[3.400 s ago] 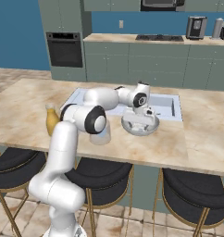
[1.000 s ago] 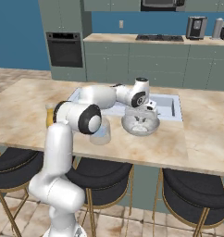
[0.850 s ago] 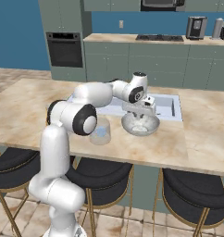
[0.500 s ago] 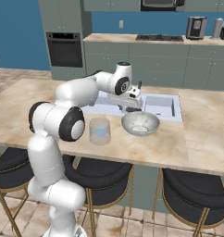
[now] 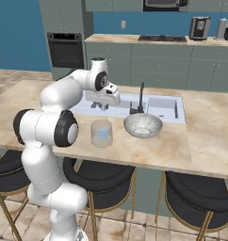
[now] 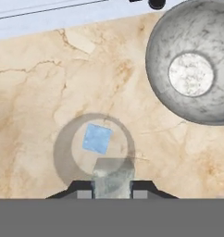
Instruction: There are two ice cubes in the ice bowl. Place both ice cubes in the glass cup.
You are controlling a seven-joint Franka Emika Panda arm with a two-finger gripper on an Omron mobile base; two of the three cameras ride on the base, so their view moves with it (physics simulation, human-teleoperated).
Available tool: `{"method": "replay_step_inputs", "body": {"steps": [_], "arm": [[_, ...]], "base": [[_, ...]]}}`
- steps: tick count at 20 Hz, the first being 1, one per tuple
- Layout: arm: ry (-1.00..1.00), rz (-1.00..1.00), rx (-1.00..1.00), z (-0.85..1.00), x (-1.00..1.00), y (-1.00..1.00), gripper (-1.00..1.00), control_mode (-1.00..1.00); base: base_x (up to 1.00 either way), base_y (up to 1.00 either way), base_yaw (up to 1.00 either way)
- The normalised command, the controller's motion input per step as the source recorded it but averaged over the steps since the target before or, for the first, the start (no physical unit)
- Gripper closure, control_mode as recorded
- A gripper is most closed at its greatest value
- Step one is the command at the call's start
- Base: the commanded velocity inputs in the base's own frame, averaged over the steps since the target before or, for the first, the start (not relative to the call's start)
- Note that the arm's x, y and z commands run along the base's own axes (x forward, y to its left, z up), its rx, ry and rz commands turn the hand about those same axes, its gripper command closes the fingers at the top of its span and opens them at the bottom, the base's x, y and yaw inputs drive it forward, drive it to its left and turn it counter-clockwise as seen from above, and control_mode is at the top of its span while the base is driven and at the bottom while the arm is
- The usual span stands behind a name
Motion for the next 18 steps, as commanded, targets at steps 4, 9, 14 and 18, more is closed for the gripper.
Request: {"method": "replay_step_inputs", "body": {"steps": [4, 9, 14, 18], "arm": [[0.04, 0.0, 0.0, -0.24, 0.0, 0.3, 1.0, -1.0], [0.01, 0.0, 0.0, -0.46, 0.0, 0.01, 1.0, -1.0], [0.0, 0.0, 0.0, -0.32, 0.0, 0.0, 1.0, -1.0], [0.0, 0.0, 0.0, -0.2, 0.0, 0.0, 1.0, -1.0]], "base": [[0.0, 0.0, 0.0], [0.0, 0.0, 0.0], [0.0, 0.0, 0.0], [0.0, 0.0, 0.0]]}}
